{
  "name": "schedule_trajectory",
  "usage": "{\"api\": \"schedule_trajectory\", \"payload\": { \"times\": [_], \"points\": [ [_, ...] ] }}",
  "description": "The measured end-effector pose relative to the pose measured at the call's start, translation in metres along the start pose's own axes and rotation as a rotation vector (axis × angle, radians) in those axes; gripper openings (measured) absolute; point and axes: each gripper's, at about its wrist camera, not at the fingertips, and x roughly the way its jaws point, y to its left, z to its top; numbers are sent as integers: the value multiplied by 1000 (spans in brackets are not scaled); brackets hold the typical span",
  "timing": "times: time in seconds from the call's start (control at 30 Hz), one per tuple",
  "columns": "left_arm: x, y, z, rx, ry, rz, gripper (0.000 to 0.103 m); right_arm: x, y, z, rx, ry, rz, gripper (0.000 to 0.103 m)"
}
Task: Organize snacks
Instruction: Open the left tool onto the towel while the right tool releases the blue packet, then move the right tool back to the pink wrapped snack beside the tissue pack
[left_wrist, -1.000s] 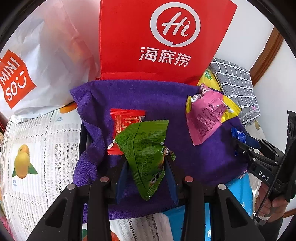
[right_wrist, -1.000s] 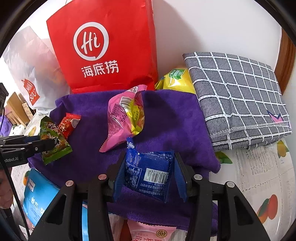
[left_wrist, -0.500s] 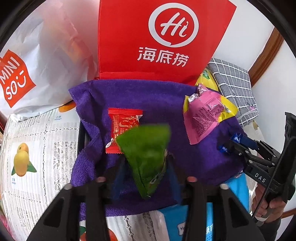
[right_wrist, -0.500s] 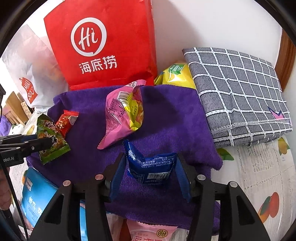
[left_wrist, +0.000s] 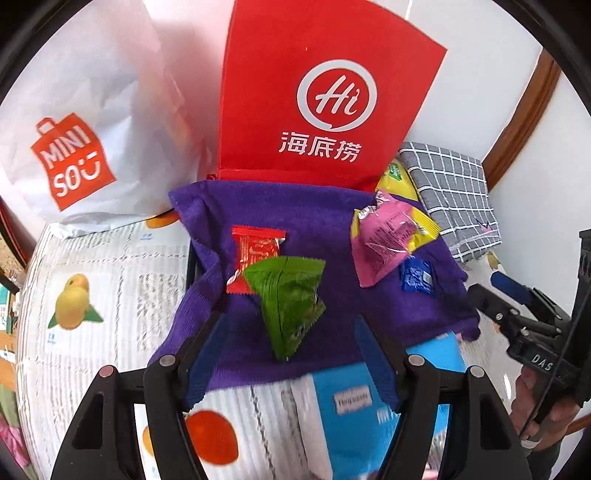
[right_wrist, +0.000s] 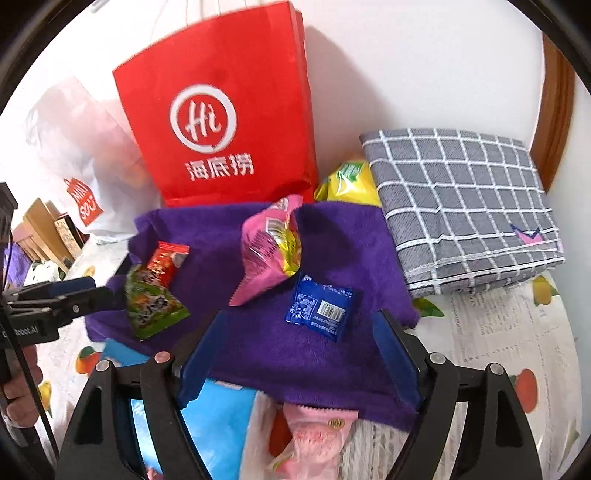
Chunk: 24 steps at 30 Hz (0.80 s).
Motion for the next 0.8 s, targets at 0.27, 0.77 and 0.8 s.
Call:
{"api": "schedule_trajectory", "payload": {
  "times": [0.27,0.77,0.8],
  "points": [
    [-36,-6,-27,6,-37,-6,69,-47,9,-13,-13,-49,-24,81],
    [-86,-17,-78,13,-74,-34,69,-95,-2,-65,78,-4,-27,79],
    [-88,-18,-81,13,-74,-35,69,-94,-2,-69,79,20,-21,75]
  ]
}}
